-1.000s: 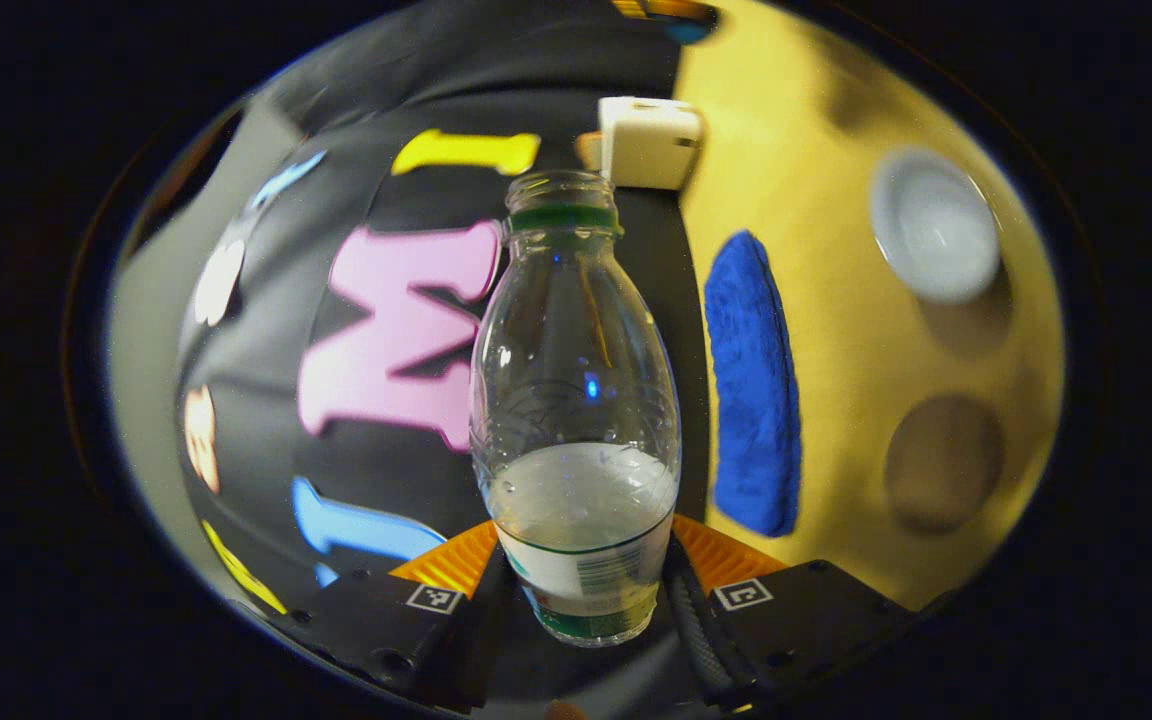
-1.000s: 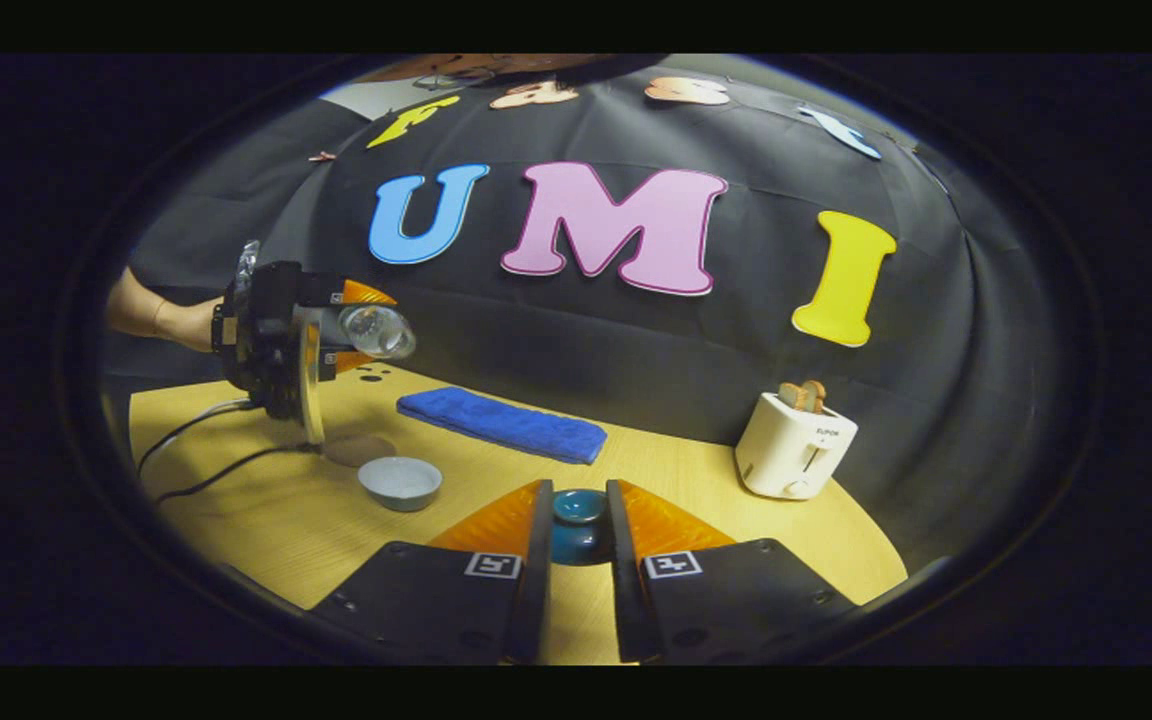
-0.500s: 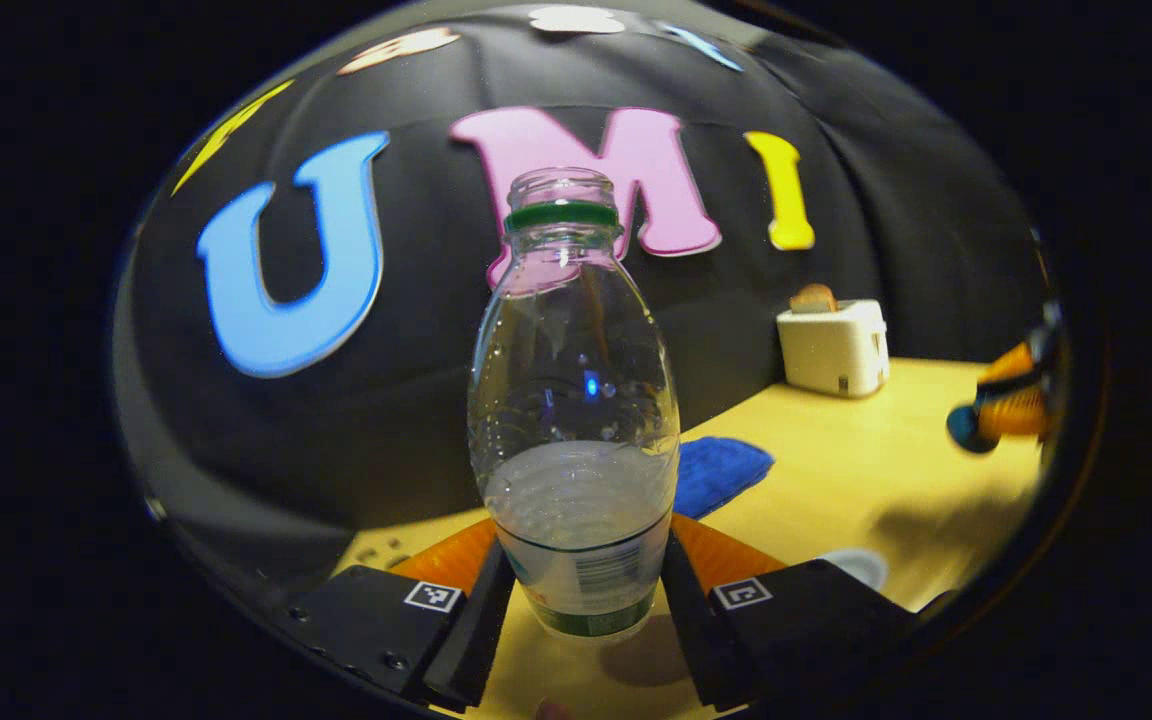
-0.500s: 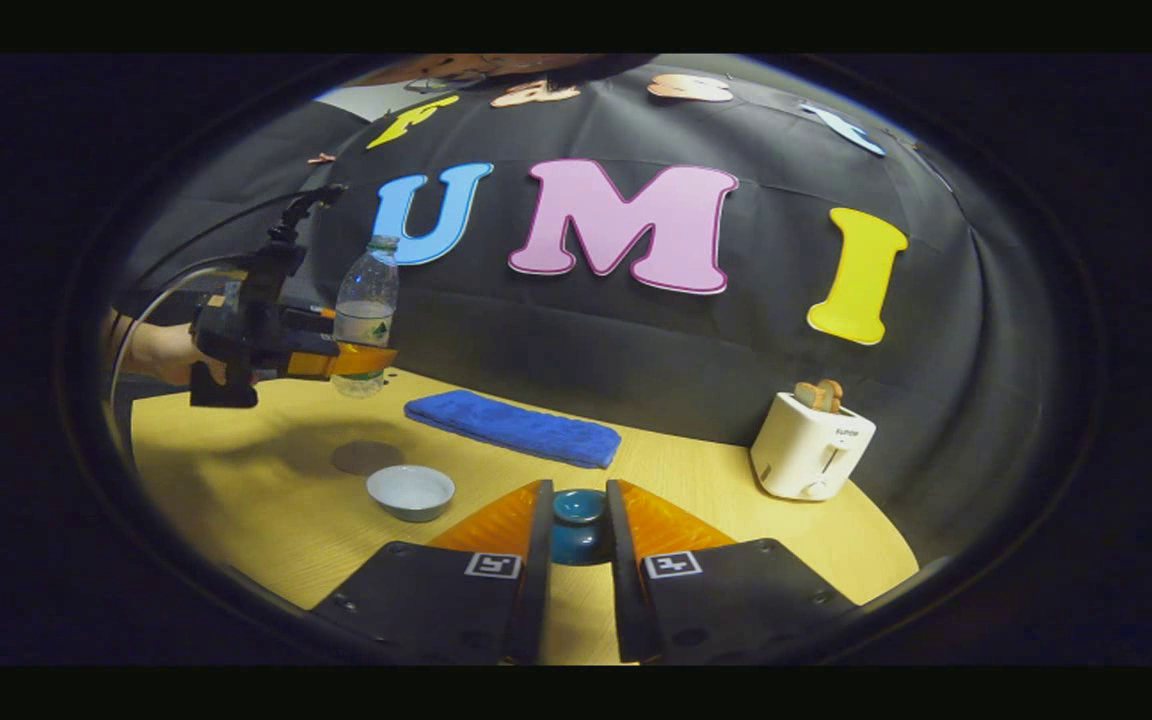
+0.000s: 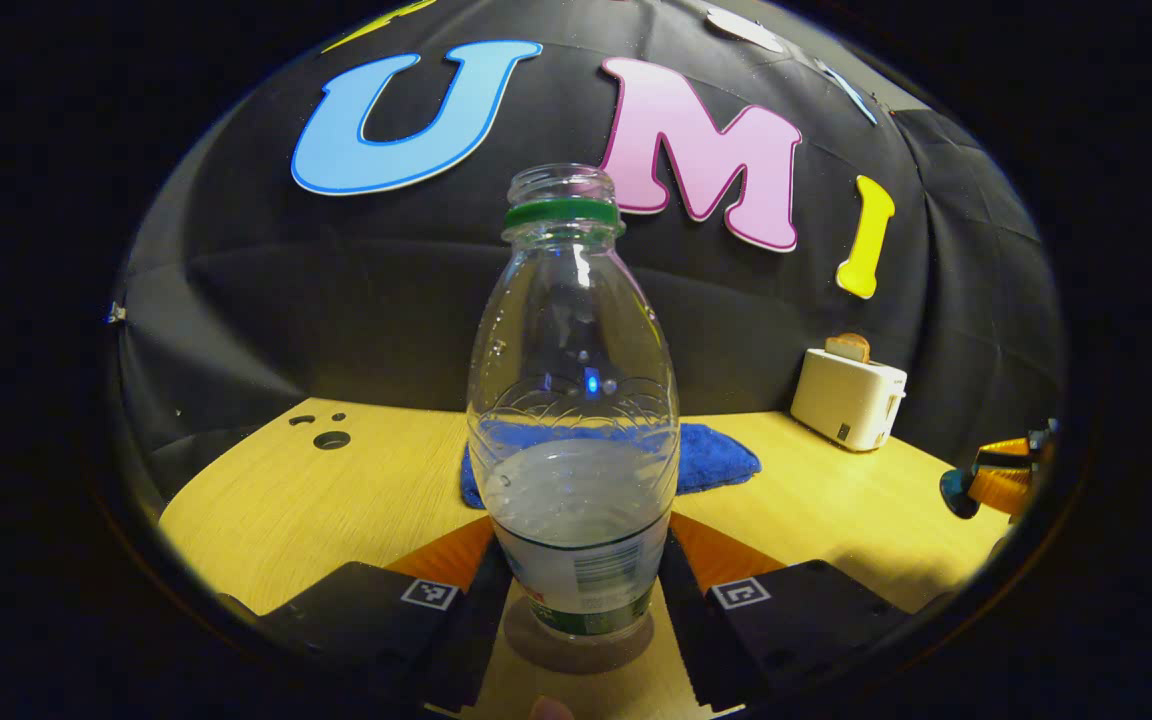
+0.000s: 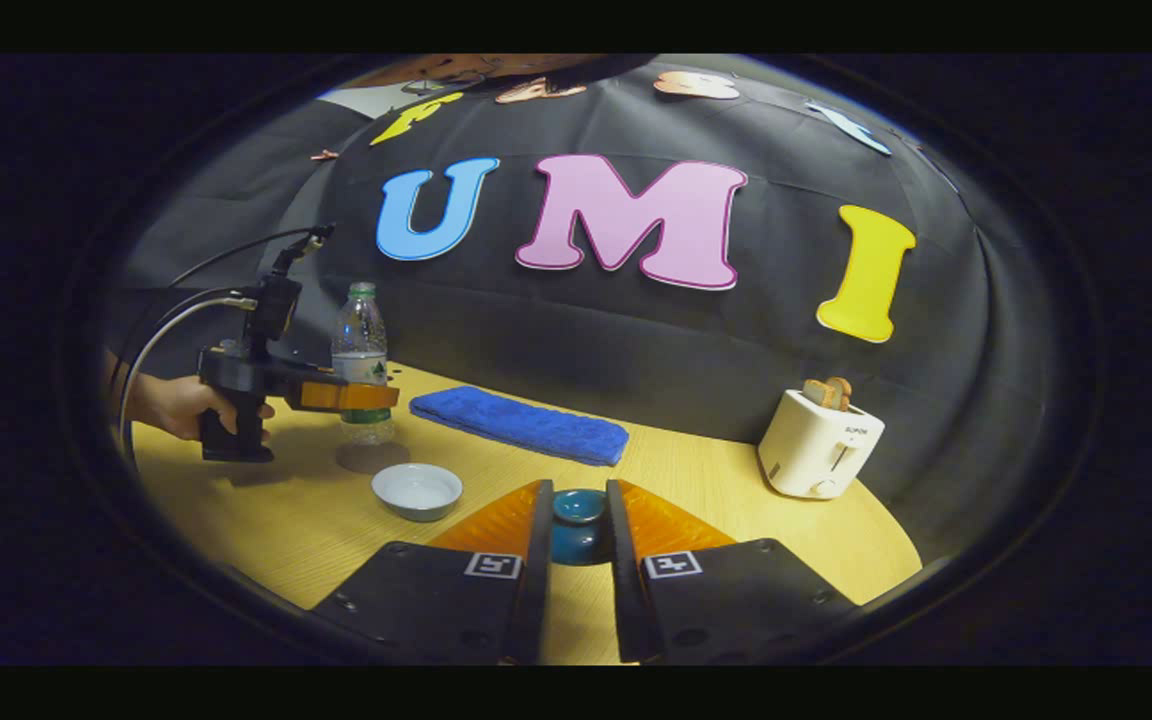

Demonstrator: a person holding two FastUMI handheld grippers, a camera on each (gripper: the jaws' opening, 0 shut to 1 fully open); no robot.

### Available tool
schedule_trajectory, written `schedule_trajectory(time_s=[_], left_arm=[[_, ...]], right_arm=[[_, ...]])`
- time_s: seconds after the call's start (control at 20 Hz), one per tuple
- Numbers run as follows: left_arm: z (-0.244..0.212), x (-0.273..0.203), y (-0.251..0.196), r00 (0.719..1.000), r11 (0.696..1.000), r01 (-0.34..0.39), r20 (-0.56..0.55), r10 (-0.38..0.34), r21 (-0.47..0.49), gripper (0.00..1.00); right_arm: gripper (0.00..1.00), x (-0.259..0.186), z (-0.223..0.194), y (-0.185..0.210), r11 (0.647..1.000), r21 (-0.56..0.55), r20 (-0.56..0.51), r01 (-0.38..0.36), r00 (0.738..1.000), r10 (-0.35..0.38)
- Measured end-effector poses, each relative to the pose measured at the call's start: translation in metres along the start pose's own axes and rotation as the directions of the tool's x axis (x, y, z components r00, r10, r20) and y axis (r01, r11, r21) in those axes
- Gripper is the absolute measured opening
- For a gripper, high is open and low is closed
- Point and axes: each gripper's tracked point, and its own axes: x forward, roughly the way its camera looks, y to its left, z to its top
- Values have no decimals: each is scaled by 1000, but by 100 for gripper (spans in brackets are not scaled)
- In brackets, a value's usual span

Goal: Open the teacup lid with one hand, grasp the water bottle and pour water into the teacup with the other hand; after pouring, place the water bottle on the coaster and then close the teacup lid.

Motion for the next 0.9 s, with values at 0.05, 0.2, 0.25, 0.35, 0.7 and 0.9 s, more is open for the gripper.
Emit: schedule_trajectory(time_s=[0.05, 0.2, 0.25, 0.35, 0.7, 0.9], left_arm=[[-6, 3, -3, 1000, 1000, 4, -8, -4, 3, 77], [-16, 9, -2, 1000, 999, -11, -23, 12, 49, 77], [-19, 9, -1, 999, 998, -15, -29, 17, 67, 77], [-24, 8, -5, 999, 998, 1, -44, 1, 60, 79], [-37, 1, -4, 997, 999, 6, -73, -3, 31, 90], [-47, -10, -4, 996, 999, 12, -94, -8, 35, 90]], right_arm=[[30, 0, 0, 0, 1000, -1, 1, 0, 1000, 0], [30, 1, 2, 2, 1000, 8, -1, -6, 1000, 6], [30, 1, 3, 4, 1000, 10, 0, -8, 1000, 8], [30, 2, 5, 7, 1000, 9, 1, -14, 1000, 14], [34, 11, 7, 32, 996, 47, 4, -73, 997, 73], [34, 22, 13, 57, 989, 84, 18, -117, 993, 116]])
